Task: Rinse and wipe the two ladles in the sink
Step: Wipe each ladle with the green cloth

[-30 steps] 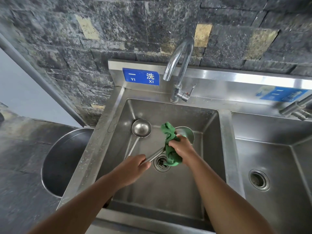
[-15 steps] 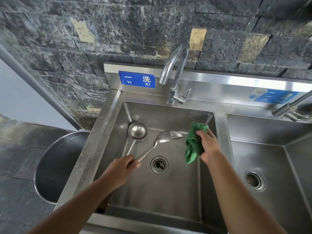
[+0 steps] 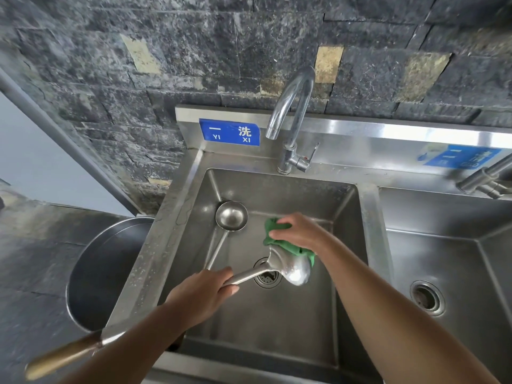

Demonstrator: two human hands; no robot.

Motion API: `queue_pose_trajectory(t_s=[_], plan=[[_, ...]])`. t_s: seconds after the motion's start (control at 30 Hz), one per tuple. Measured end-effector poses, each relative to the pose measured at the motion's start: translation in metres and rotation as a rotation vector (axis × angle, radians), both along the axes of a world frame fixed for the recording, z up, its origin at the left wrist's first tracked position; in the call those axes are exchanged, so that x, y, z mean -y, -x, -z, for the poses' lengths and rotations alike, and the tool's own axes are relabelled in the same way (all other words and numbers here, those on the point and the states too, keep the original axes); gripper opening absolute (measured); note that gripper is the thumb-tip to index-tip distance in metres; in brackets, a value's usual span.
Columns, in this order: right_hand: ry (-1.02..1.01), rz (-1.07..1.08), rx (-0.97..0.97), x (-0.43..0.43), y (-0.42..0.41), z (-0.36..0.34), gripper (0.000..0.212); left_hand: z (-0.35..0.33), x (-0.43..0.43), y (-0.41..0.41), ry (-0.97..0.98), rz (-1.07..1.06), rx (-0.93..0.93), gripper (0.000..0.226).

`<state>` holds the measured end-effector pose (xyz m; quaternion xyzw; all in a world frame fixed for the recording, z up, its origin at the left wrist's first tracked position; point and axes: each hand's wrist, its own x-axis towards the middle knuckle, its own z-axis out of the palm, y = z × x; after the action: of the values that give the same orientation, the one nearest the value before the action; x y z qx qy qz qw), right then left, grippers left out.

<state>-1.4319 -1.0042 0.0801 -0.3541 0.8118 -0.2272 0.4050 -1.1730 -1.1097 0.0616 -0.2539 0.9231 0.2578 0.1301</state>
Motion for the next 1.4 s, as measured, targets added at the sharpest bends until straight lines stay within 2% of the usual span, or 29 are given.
queue_pose_trajectory(t_s=[0.07,0.17,0.27,0.33,0.43,0.5,0.57,0.67,0.8,0.87,1.0,1.07,1.13,1.2,1.27,1.4], plan=[[0.063,-0.072,-0.2,0.007,-0.02,0.0,0.018,0.004,-0.006,0.0,-0.053,-0.056,-0.015,0.027],[0.135,-0.123,-0.503,-0.002,-0.053,0.012,0.026,0.008,-0.01,0.0,-0.099,-0.098,-0.048,0.026],[0.272,-0.062,-0.631,-0.029,-0.075,0.033,0.03,0.01,-0.008,-0.001,-0.13,-0.117,-0.05,0.024],[0.353,0.066,-0.618,-0.045,-0.076,0.047,0.032,0.013,-0.009,-0.004,-0.16,-0.151,-0.048,0.023],[0.413,0.406,-0.377,-0.054,-0.074,0.054,0.042,0.014,-0.009,-0.005,-0.188,-0.211,-0.072,0.024],[0.38,0.55,-0.243,-0.048,-0.067,0.048,0.036,0.009,-0.004,-0.004,-0.168,-0.188,-0.065,0.026],[0.268,0.589,-0.129,-0.041,-0.05,0.041,0.03,0.005,0.002,-0.005,-0.131,-0.125,-0.05,0.025],[0.057,0.5,-0.044,-0.029,-0.021,0.037,0.036,0.005,0.001,-0.01,-0.073,-0.052,-0.023,0.025],[-0.082,0.31,-0.197,-0.008,-0.015,0.034,0.039,0.008,-0.005,-0.005,-0.047,-0.013,0.023,0.027],[-0.079,0.223,-0.325,0.0,-0.025,0.032,0.033,0.012,-0.008,0.0,-0.062,-0.022,0.027,0.027],[0.007,0.019,-0.52,0.001,-0.06,0.03,0.027,0.021,-0.02,0.006,-0.219,-0.128,0.02,0.027],[0.06,0.044,-0.602,-0.009,-0.071,0.039,0.027,0.021,-0.022,0.013,-0.27,-0.176,0.027,0.028],[0.128,0.2,-0.622,-0.021,-0.076,0.045,0.028,0.019,-0.024,0.015,-0.317,-0.22,0.032,0.031],[0.143,0.489,-0.498,-0.028,-0.068,0.047,0.031,0.016,-0.026,0.015,-0.381,-0.276,0.043,0.031],[0.11,0.75,-0.278,-0.03,-0.052,0.05,0.032,0.013,-0.027,0.015,-0.502,-0.359,0.041,0.028],[0.299,1.24,0.407,-0.018,-0.039,0.041,0.026,0.004,-0.03,0.018,-0.921,-0.482,0.059,0.024]])
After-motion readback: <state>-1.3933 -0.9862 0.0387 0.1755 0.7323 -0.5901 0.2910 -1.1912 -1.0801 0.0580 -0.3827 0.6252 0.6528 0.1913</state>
